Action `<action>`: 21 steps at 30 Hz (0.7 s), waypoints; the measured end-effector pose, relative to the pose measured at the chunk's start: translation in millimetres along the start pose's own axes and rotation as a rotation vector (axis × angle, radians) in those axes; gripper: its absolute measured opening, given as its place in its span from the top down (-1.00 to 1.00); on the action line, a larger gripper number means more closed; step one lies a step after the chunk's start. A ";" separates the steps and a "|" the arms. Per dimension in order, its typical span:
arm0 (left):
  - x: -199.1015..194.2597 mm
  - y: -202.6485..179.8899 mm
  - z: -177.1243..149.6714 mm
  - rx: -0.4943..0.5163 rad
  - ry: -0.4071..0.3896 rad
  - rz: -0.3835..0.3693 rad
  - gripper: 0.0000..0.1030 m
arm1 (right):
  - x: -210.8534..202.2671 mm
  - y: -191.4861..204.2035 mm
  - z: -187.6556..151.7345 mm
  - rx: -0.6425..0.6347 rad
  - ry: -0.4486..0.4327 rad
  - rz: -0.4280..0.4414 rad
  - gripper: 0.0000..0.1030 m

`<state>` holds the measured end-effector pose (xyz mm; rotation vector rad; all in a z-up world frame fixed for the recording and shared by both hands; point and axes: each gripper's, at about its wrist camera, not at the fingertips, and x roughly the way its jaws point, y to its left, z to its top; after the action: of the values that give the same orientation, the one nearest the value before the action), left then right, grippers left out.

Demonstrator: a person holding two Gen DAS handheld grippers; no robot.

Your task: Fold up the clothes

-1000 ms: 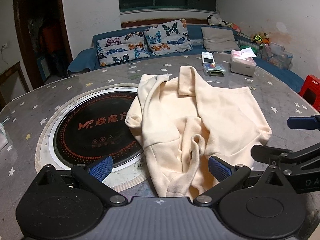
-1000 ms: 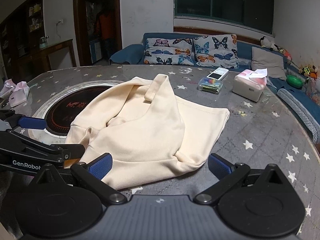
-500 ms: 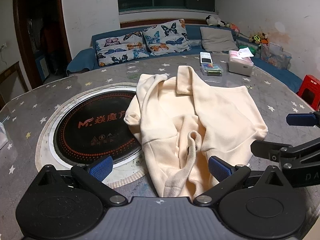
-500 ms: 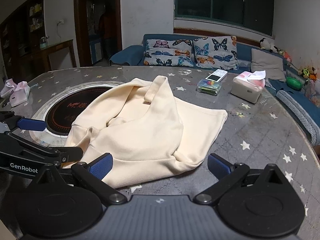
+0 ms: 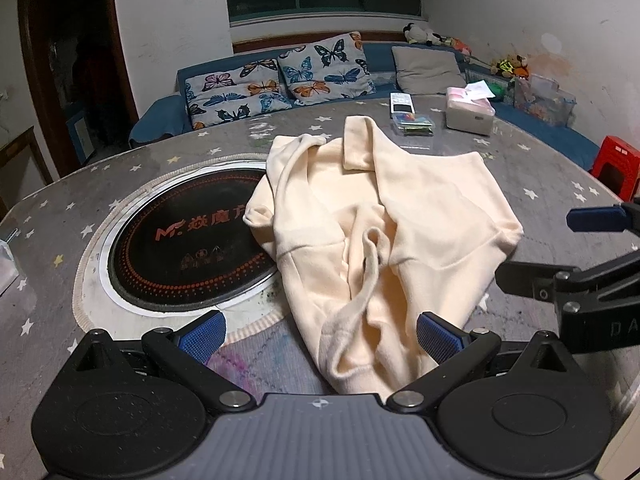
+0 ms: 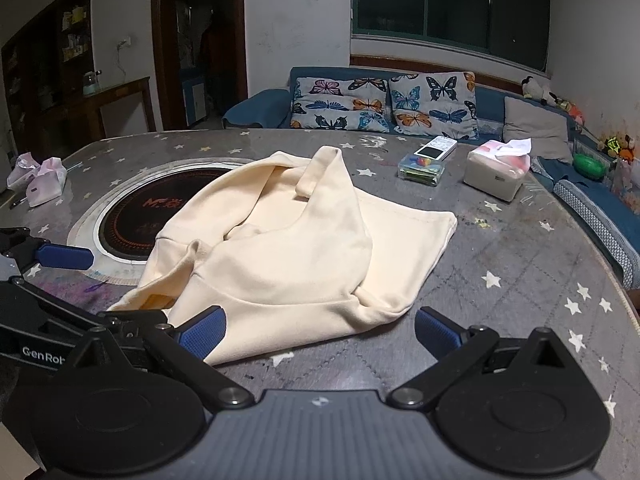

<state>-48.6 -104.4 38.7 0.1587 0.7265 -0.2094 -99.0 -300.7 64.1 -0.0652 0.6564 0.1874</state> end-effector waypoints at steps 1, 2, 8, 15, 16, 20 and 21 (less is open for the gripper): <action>-0.7 -0.7 -1.2 0.004 0.001 -0.001 -1.00 | -1.1 0.1 -0.4 -0.001 -0.001 -0.001 -0.98; -1.4 -1.4 -2.4 0.009 0.002 -0.001 -1.00 | -2.1 0.3 -0.9 -0.002 -0.002 -0.002 -0.98; -3.7 -4.3 -6.6 0.023 0.004 -0.009 -1.00 | -6.1 2.5 -1.4 -0.011 -0.003 -0.008 -0.98; -3.5 5.4 2.4 0.013 -0.019 0.001 -1.00 | 0.2 -1.0 4.8 -0.014 0.004 -0.010 -0.92; -3.1 7.9 4.9 0.009 -0.025 0.005 -1.00 | 1.6 -1.7 6.6 -0.017 0.004 -0.011 -0.91; 2.2 20.2 20.7 -0.018 -0.046 0.009 -0.99 | 10.5 -5.7 18.5 -0.025 0.002 -0.009 -0.89; 3.6 23.4 24.9 -0.026 -0.051 0.009 -0.98 | 12.8 -6.7 21.6 -0.027 0.001 -0.008 -0.87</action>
<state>-24.4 -87.6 56.2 0.1312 0.6776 -0.1943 -74.8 -302.7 73.3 -0.0939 0.6546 0.1880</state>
